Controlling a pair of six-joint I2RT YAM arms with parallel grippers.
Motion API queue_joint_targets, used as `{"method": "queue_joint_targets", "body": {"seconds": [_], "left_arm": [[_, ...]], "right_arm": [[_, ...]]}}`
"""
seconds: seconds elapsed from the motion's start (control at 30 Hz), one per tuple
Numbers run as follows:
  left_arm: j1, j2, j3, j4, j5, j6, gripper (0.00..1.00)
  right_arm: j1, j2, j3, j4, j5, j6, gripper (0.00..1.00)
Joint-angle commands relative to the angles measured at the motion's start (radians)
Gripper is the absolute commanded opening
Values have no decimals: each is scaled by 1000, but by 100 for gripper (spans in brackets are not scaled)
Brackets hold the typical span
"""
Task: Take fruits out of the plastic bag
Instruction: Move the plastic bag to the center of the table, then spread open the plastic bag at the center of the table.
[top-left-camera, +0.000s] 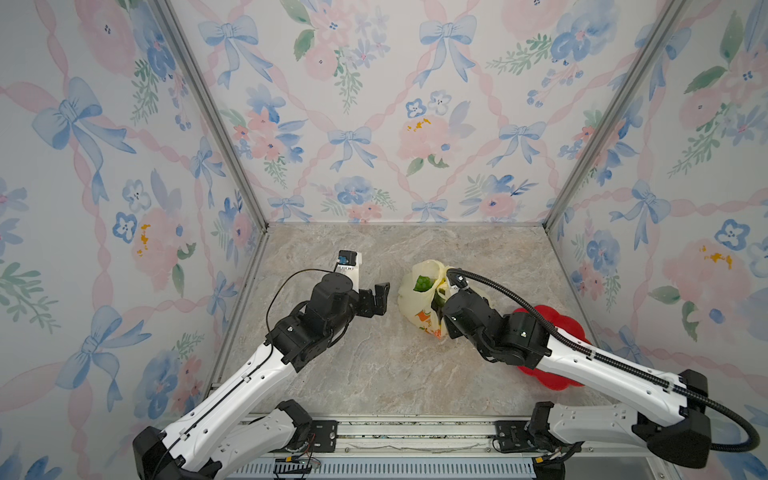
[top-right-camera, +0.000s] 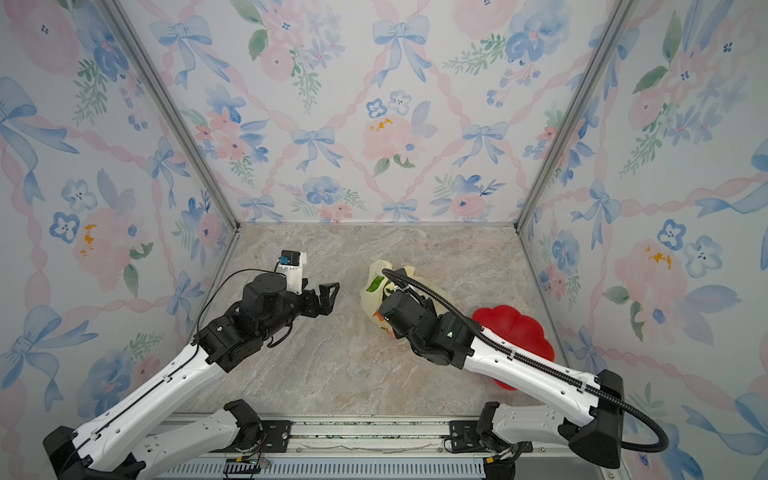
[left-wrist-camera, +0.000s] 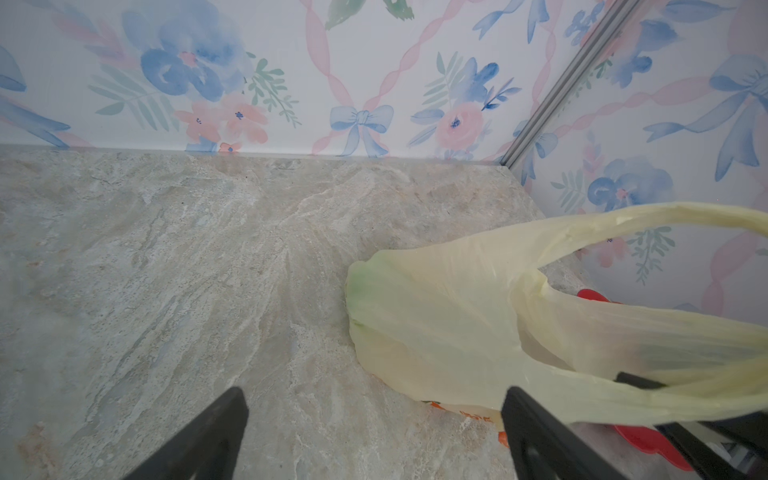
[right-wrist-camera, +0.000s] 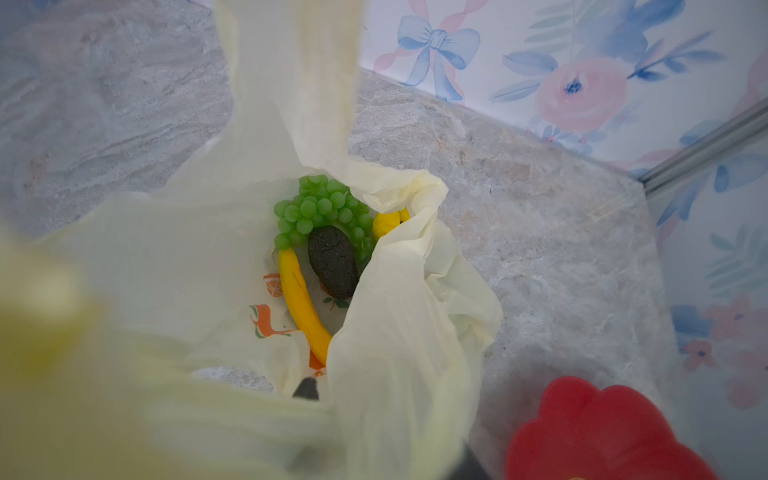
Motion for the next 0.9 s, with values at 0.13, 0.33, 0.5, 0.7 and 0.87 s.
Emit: {"method": "queue_joint_targets", "body": {"seconds": [0.13, 0.33, 0.5, 0.7, 0.87], "left_arm": [[-297, 167, 221, -101, -161, 102, 98], [-358, 339, 332, -120, -288, 93, 98], [-313, 437, 366, -143, -357, 26, 90], [-164, 487, 325, -137, -259, -75, 55], [-52, 518, 297, -106, -98, -137, 26]], "right_arm": [[-95, -199, -166, 146, -82, 83, 12], [-135, -259, -227, 181, -130, 104, 9], [-163, -261, -237, 164, -139, 103, 6], [-246, -289, -255, 149, -205, 110, 4], [-375, -314, -297, 175, -302, 138, 2]]}}
